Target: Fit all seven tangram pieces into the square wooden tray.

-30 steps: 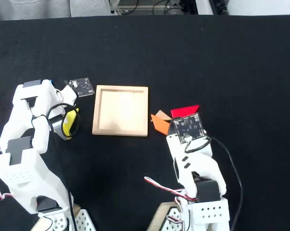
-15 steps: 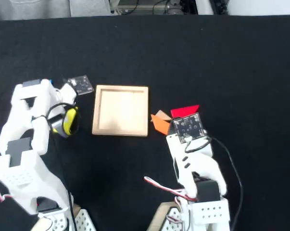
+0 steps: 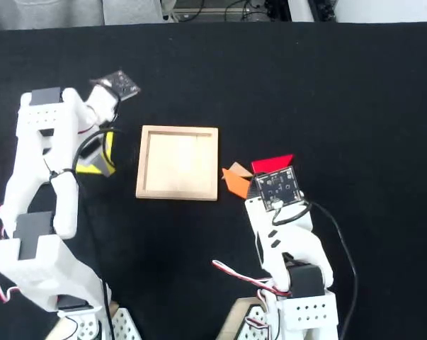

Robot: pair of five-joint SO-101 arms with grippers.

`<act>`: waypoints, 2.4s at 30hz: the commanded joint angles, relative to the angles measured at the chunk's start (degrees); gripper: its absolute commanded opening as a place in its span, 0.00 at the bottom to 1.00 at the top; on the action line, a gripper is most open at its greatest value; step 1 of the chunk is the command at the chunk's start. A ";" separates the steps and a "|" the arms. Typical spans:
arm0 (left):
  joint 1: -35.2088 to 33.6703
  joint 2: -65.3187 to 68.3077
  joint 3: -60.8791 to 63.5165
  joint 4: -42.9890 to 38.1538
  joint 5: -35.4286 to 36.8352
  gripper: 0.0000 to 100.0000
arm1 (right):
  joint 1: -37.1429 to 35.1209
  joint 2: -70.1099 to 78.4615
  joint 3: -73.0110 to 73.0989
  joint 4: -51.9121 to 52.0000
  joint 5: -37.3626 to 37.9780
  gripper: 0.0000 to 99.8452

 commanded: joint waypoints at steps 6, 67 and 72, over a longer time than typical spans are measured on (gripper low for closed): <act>13.85 -3.16 -10.86 7.65 32.09 0.15 | 0.88 -4.70 -0.22 0.00 0.35 0.01; 28.26 19.78 -18.95 2.20 63.91 0.16 | 1.14 -4.97 -0.22 0.18 6.68 0.01; 28.18 27.25 -21.41 2.37 63.91 0.13 | 1.14 -4.97 -0.22 0.18 6.77 0.01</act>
